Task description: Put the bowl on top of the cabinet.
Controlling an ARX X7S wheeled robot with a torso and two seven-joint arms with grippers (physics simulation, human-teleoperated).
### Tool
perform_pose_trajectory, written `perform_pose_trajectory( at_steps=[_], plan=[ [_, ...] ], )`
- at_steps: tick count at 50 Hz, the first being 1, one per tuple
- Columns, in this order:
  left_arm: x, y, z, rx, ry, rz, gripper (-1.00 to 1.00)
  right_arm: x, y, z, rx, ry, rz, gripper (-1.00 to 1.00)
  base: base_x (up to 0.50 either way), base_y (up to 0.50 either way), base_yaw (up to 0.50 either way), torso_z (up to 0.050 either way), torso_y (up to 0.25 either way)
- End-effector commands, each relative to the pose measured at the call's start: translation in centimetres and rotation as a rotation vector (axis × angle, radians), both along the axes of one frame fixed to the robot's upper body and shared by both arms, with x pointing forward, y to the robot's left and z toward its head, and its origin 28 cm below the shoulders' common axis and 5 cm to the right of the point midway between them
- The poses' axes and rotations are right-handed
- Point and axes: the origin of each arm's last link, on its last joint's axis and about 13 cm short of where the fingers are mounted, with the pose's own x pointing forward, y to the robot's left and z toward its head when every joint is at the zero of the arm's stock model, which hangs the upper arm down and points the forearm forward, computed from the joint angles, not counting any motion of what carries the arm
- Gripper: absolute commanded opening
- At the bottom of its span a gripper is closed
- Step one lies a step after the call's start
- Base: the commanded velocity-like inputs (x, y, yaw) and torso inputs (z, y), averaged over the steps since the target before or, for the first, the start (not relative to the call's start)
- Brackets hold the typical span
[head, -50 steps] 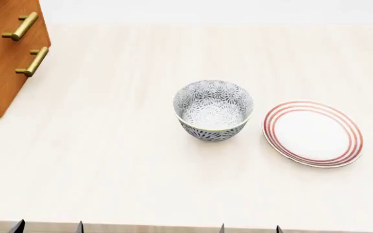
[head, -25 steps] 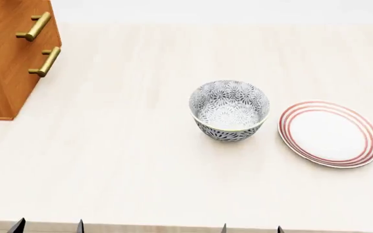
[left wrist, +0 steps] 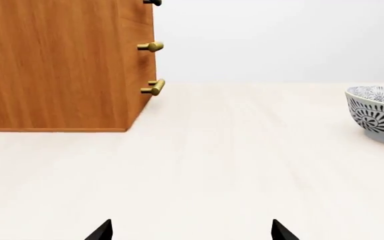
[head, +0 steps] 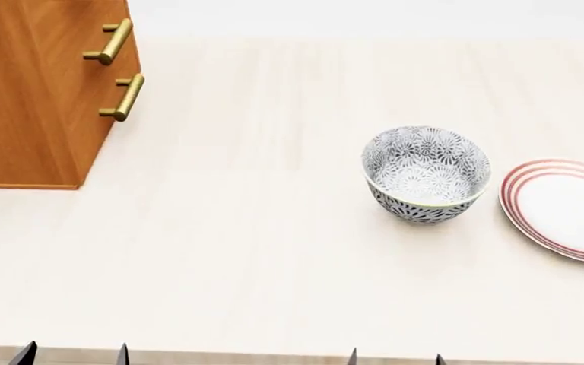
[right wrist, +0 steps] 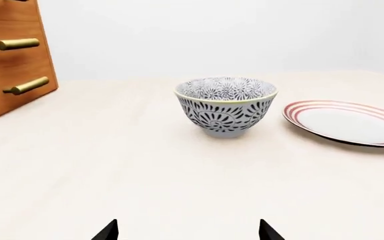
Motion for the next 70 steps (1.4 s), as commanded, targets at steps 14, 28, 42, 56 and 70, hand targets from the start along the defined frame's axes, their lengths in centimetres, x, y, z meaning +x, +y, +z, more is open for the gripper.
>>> perform_pose_trajectory(
  at_steps=[14,28,42,56,70],
  plan=[
    [-0.03,-0.14,0.14,-0.016,-0.001,-0.009,1.00,0.10,-0.06,0.21,0.022,0.014,-0.012,1.00,0.00,0.00,0.00,0.000,0.000],
    [0.01,-0.16,-0.06,0.000,0.010,-0.013,1.00,0.15,-0.01,0.16,0.026,0.016,-0.005,1.00,0.00,0.00,0.00,0.038,0.000],
    [0.02,-0.14,-0.04,0.003,0.010,-0.010,1.00,0.08,-0.04,0.23,0.027,0.012,-0.005,1.00,0.00,0.00,0.00,0.050,0.000],
    [0.06,-0.15,-0.06,0.003,0.011,-0.010,1.00,0.09,-0.02,0.22,0.025,0.009,-0.003,1.00,0.00,0.00,0.00,0.050,0.000],
    [-0.01,-0.22,-0.04,-0.004,-0.005,-0.011,1.00,0.07,-0.05,0.26,0.028,0.008,-0.006,1.00,0.00,0.00,0.00,0.014,0.000]
  ],
)
